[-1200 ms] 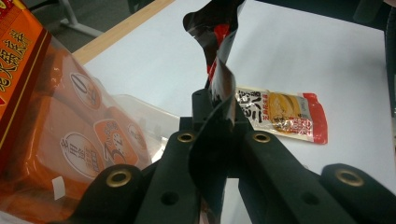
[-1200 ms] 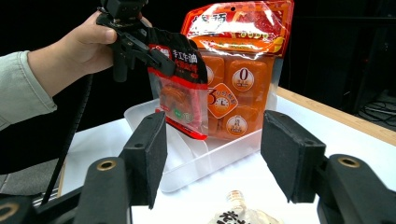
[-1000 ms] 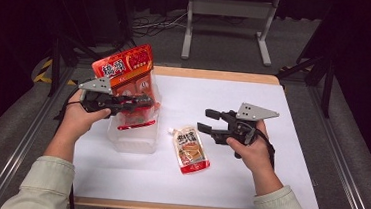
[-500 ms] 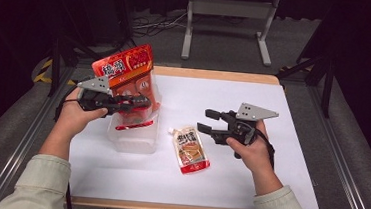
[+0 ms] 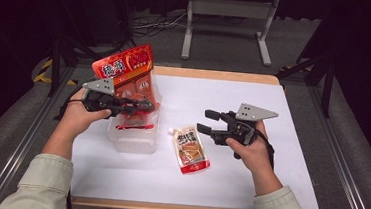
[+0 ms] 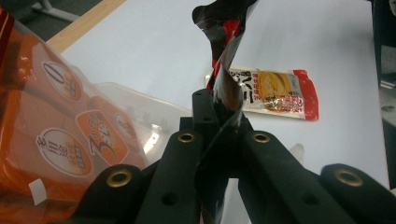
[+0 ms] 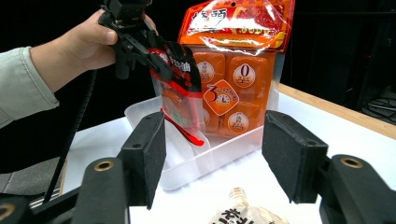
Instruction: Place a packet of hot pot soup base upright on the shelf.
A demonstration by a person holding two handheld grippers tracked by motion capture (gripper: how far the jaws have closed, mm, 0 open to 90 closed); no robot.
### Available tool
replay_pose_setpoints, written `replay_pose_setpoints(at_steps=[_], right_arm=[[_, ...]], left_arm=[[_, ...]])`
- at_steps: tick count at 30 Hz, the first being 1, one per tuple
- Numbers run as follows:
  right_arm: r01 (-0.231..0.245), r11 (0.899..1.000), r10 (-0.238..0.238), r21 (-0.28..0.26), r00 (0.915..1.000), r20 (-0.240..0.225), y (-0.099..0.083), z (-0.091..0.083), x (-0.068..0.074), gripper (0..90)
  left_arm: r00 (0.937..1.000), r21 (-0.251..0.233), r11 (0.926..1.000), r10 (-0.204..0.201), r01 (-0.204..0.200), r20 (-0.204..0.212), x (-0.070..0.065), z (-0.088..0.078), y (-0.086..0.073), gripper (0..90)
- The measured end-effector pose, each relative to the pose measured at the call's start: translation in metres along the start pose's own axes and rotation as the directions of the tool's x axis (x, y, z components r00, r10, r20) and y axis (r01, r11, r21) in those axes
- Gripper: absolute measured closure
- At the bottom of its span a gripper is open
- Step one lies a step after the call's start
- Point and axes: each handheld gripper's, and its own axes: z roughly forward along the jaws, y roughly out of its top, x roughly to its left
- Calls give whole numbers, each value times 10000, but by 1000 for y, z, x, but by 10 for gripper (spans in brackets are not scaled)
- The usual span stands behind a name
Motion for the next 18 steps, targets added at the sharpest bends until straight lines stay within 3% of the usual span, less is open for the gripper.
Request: replay_pose_setpoints(at_steps=[3,6,18], right_arm=[[-42,10000,42,39,10000,-5,-1,0,0,405],[-47,10000,47,30,10000,-1,-1,0,0,404],[-90,9999,90,54,10000,-9,-2,2,-1,401]], left_arm=[[9996,50,9996,-267,267,43,2,3,-3,871],[9996,334,9991,-272,274,-91,0,7,-4,870],[9981,647,9960,-607,612,-98,2,16,-15,842]])
